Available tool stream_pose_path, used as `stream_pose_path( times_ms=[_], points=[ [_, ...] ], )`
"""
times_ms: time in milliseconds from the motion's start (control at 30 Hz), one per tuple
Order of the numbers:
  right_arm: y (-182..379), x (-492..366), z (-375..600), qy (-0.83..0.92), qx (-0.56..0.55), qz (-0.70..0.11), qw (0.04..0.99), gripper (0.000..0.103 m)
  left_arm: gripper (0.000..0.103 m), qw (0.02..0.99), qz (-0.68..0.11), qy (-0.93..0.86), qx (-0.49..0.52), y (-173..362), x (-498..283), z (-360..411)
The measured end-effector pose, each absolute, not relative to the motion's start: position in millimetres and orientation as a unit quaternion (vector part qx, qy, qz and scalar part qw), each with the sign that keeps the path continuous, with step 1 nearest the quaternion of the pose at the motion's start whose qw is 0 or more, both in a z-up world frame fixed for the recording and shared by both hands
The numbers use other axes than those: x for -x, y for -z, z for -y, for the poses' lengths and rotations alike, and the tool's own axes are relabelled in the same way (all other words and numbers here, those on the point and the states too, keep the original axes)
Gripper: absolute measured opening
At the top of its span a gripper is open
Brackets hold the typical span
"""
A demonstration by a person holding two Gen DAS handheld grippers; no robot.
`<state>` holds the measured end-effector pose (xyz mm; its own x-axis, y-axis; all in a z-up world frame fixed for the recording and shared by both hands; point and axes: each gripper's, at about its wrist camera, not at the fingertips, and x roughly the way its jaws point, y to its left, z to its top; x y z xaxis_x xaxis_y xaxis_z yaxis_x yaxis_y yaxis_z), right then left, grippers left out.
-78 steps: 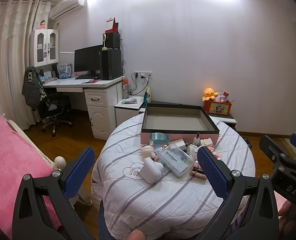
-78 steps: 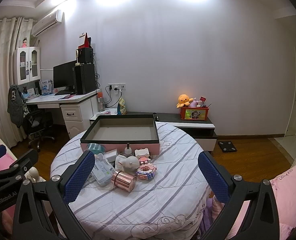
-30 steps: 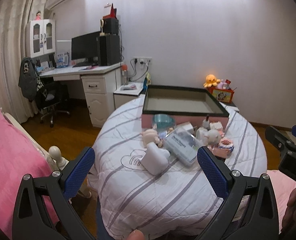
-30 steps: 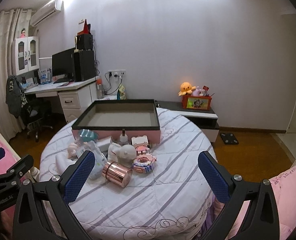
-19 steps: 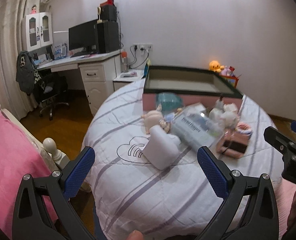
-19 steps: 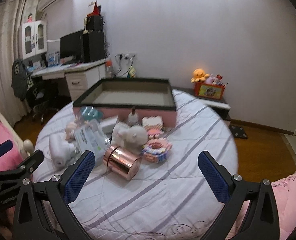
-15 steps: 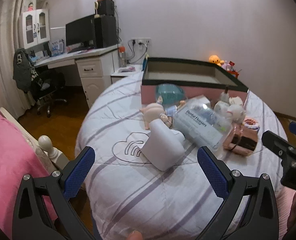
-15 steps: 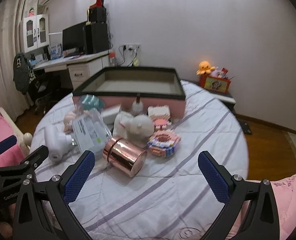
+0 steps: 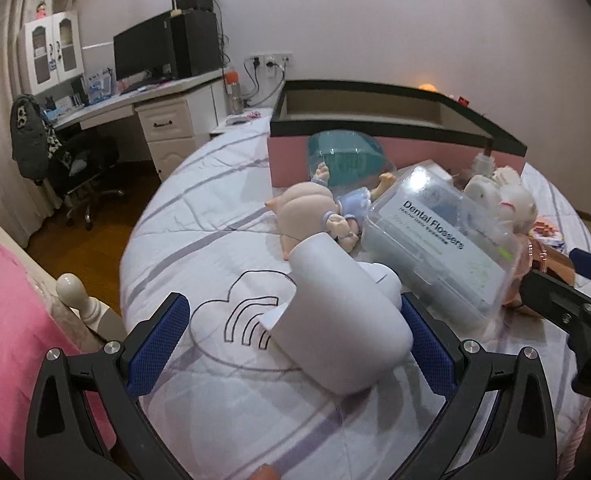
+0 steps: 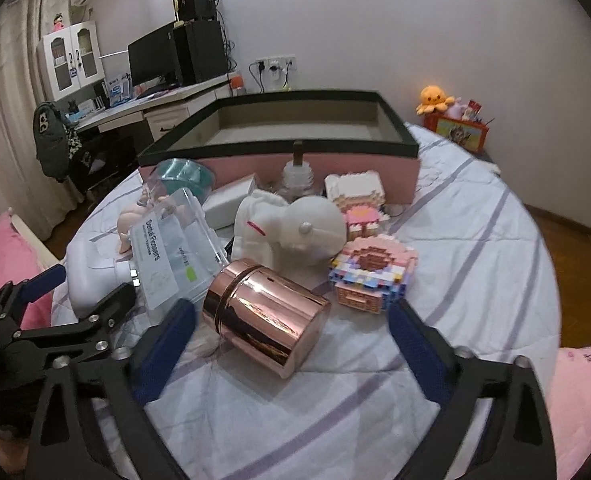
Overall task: Organize rigid objects
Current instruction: 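Grasp the rose-gold canister with the right tool while the left tool grasps the white plug, then carry both held items into the box tray and open both tools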
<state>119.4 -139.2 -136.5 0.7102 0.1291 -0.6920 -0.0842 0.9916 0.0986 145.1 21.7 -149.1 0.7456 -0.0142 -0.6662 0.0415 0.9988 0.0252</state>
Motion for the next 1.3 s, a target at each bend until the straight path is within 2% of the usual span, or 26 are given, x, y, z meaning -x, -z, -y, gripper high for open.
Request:
stream_pose_path(
  times_ms=[67,167,200,233,933,1300],
  points=[
    [140.4,-123.6,137.7,-0.068,-0.036,-0.382,0.921,0.085,0.099,0.931,-0.364,0.027,-0.009,152.7,-149.1,-23.5],
    [142.9,-125.8,134.6,-0.075,-0.032,-0.379,0.922,0.077,0.084,0.931,-0.364,0.035,0.013,154.0,-149.6,-29.3],
    [144.5,-126.9,134.3,-0.084,-0.036,-0.381,0.92,0.07,0.076,0.931,-0.362,0.039,0.017,153.7,-148.7,-30.0],
    [145.9,-127.1,134.3,-0.088,-0.038,-0.383,0.919,0.07,0.066,0.931,-0.362,0.044,0.019,153.3,-148.0,-29.5],
    [127.9,-101.2,149.3,-0.121,-0.054,-0.364,0.922,0.07,0.066,0.942,-0.331,0.05,0.026,129.0,-116.2,-30.8],
    [82.6,-112.7,149.9,-0.14,-0.036,-0.33,0.933,0.07,0.066,0.959,-0.275,0.063,0.019,68.1,-131.0,-32.2]
  ],
)
